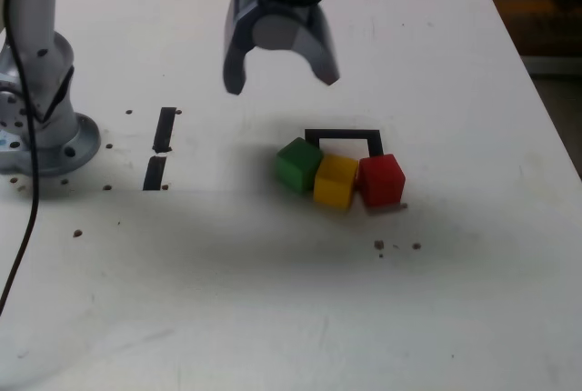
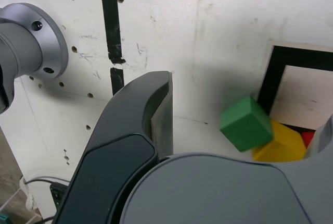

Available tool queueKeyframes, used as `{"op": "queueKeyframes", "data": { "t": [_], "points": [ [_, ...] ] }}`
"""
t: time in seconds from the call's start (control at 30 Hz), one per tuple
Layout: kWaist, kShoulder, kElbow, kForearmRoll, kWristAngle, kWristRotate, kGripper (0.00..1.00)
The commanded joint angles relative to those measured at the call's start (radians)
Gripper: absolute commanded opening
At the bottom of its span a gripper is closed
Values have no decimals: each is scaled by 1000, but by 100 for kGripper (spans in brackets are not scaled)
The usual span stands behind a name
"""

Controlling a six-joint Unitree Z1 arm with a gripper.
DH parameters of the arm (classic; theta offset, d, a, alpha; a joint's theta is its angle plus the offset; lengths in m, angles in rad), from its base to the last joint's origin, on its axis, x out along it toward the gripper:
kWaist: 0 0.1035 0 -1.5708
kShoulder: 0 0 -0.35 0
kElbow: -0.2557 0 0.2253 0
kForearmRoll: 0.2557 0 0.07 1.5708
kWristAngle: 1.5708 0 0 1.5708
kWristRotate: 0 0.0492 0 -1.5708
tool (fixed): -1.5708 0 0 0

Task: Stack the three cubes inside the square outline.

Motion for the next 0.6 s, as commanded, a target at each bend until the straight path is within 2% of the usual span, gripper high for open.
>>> {"op": "queueKeyframes", "data": {
  "t": [0.0, 0.13, 0.3, 0.57],
  "points": [
    [-4, 32, -82, 41, 1, 4, 100],
    [-33, 110, -244, 104, -4, 4, 100],
    [-82, 192, -401, 127, -26, -16, 100],
    [-144, 225, -517, 129, -61, -95, 100]
  ]
}}
